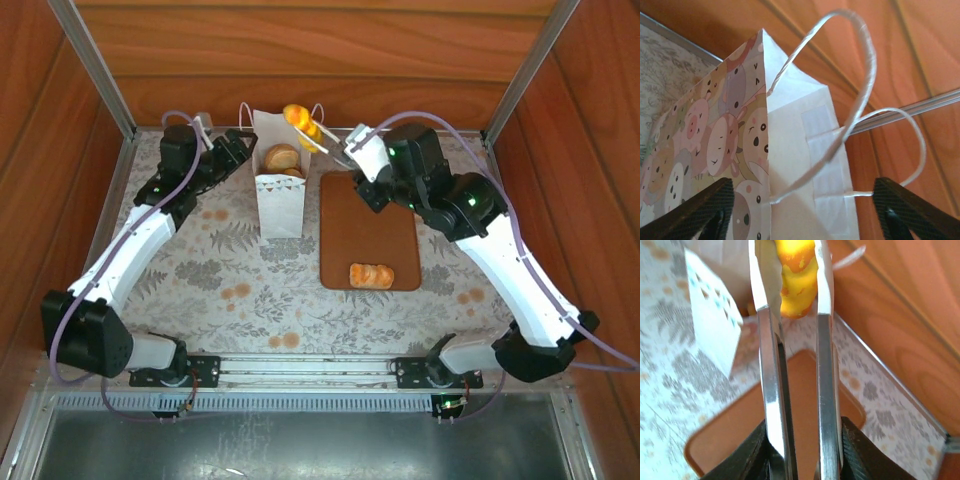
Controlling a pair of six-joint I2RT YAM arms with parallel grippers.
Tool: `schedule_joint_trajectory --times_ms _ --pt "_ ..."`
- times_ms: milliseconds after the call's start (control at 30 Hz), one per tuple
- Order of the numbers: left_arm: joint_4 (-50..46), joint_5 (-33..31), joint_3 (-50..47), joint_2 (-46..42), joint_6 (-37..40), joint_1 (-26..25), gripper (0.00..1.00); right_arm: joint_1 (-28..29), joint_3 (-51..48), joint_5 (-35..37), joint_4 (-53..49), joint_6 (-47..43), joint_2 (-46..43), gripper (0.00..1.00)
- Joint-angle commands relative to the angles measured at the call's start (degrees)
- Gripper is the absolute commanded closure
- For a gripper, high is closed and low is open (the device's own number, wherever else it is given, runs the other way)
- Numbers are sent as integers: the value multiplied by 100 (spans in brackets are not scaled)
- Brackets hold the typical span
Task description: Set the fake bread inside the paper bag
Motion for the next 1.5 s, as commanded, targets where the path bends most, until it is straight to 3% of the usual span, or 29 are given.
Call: schedule_joint_trajectory --times_ms 0,433,600,767,967,1333,1467 --pt "131 22 174 106 -114 -89 31 56 261 -274 568 184 442 65" --pt "186 -314 0 160 -70 -119 82 47 1412 280 -345 117 2056 63" --pt "186 -393 -54 163 -44 -118 92 40 1615 565 -687 108 2337 61" --pt "186 -507 -119 141 -66 -118 92 38 1917 723 -1127 168 2624 58" --pt "186 -522 -147 124 -70 -113 94 38 2202 698 -1325 266 2766 46" --pt "186 -440 -161 56 -75 -102 94 38 2382 431 -1304 289 2521 44" --pt "186 -361 -180 2 -114 -108 80 38 2122 210 -1144 243 2178 43"
